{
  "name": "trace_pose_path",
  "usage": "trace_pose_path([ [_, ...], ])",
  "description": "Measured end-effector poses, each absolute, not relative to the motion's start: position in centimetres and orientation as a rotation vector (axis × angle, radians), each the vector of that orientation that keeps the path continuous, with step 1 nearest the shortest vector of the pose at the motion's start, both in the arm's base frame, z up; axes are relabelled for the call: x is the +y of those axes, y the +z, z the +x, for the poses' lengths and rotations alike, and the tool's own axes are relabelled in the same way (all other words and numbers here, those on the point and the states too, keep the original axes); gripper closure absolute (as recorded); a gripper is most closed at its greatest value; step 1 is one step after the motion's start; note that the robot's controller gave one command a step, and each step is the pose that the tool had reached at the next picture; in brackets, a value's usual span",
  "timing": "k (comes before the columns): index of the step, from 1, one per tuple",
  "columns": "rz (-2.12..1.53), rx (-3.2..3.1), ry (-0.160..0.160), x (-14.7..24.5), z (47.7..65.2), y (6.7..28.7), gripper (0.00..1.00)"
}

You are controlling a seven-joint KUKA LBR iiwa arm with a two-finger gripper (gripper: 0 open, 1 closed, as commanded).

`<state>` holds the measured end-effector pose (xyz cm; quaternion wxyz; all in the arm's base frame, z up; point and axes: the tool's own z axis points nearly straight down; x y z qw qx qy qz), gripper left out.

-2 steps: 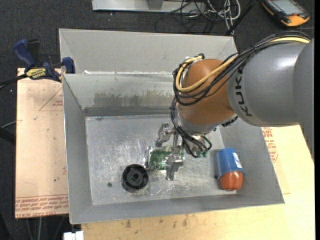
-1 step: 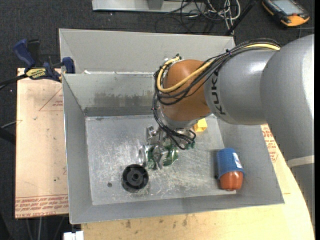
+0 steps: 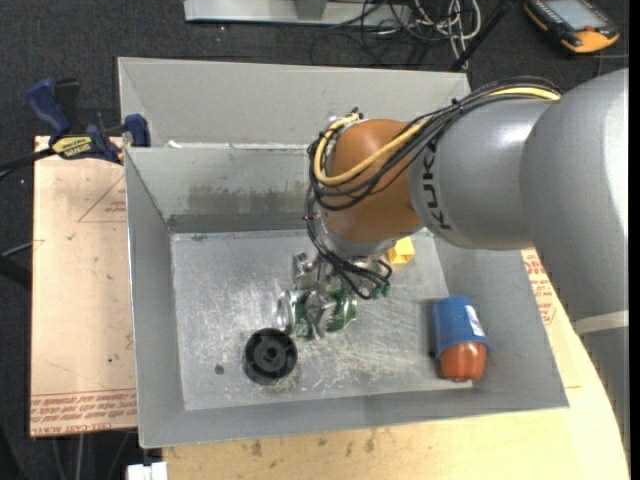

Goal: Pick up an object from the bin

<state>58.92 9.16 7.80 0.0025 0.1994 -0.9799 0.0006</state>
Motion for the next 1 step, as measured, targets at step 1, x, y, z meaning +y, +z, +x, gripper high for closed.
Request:
trace_pose_path([
  [1, 0.561, -3.102, -0.001, 9.70, 58.37, 23.92, 1.00],
])
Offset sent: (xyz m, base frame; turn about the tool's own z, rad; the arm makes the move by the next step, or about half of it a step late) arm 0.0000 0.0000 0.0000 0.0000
